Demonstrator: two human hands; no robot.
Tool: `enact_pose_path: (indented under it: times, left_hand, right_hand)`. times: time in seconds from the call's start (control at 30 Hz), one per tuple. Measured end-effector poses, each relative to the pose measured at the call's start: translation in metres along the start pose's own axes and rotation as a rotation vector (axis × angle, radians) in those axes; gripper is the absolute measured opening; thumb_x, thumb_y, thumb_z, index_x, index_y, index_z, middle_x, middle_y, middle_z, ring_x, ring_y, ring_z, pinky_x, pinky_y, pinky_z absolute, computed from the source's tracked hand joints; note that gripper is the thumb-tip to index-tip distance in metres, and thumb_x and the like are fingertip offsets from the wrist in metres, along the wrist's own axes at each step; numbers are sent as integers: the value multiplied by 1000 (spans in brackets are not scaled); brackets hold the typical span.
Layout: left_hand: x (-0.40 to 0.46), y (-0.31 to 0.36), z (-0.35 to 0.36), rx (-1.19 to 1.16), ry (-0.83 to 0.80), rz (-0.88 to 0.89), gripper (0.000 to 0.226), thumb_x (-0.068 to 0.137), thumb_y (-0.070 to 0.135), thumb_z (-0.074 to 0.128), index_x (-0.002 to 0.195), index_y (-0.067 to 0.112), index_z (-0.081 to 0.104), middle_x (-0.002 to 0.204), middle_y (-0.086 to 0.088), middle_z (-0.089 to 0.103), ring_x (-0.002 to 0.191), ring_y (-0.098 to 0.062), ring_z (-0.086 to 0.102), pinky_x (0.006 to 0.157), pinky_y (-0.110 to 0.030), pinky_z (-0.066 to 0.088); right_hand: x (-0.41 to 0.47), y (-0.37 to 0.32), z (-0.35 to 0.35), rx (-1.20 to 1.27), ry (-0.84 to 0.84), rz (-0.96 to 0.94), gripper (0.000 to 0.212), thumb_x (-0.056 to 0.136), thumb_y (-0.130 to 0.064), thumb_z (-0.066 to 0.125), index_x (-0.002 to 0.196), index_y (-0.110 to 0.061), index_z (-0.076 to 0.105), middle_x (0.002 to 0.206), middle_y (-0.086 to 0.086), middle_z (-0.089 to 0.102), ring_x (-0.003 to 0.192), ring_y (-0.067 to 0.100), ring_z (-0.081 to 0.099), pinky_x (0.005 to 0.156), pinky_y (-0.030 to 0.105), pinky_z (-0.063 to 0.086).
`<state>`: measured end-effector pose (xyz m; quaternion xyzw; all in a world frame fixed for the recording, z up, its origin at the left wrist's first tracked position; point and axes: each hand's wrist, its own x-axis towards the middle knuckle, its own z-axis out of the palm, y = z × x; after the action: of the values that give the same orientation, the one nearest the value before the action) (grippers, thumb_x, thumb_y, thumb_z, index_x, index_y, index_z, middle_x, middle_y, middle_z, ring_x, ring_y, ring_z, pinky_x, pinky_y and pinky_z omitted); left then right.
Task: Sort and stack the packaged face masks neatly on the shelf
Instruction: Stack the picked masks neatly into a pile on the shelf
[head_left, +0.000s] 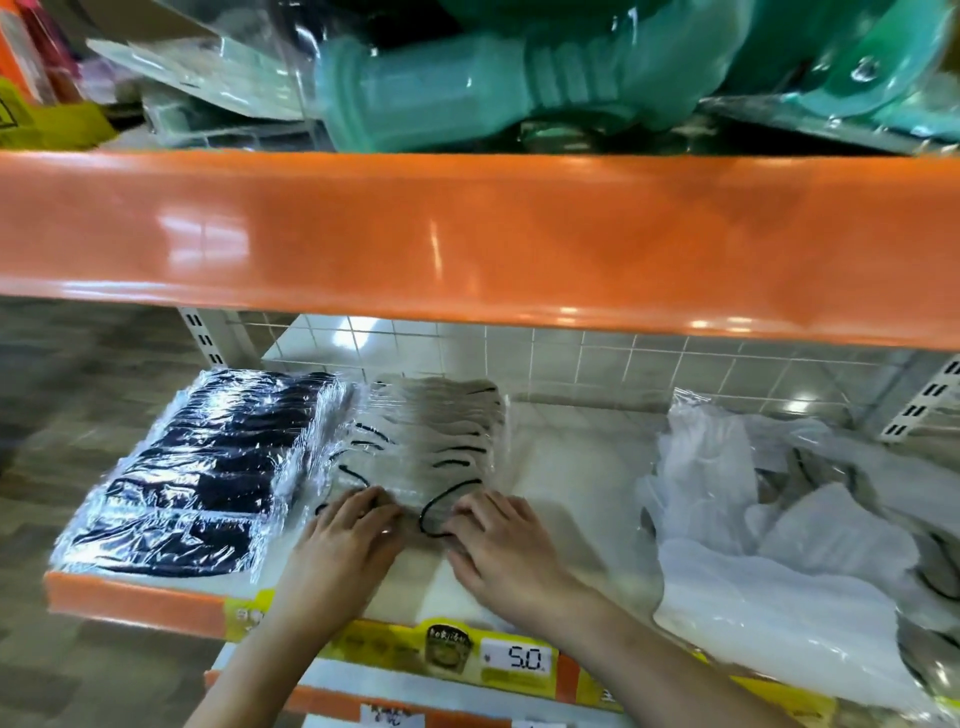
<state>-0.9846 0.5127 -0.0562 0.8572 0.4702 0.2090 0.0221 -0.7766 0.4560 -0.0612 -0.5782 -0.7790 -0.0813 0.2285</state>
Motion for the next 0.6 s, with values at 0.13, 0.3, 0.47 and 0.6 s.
enact_pose_path:
  times: [0.13,0.3,0.47,0.6]
  left_hand:
    - [2,14,0,13,13,50,40,83,45,45,110,25,67,117,7,63,112,-22,57,90,-36,41]
    - [19,62,9,-65,105,243,33,83,33,46,101,19,69,113,0,66,108,-20,54,87,-32,36]
    - [32,144,26,-171,50,354,34,85,32,42,100,22,70,115,1,67,111,-21,60,85,-35,50]
    - [34,205,46,-270,13,437,27,84,30,44,101,25,65,115,4,66,113,-19,58,89,-31,47]
  right_hand:
    - [0,1,-10,21,-7,74,32,86,-39,44,100,-23,67,105,-4,60,95,17,59,84,29,36]
    - [-15,22,-38,-9,94,190,25,86,-33,48,96,-20,67,102,-2,60,92,18,58,81,32,46]
    - [-55,62,-72,-44,216,363,24,87,-28,48,99,-19,67,103,-1,62,95,20,59,82,33,43]
    - [-95,96,-99,-113,266,484,24,86,-25,48,95,-18,68,98,-1,63,91,22,60,77,35,48]
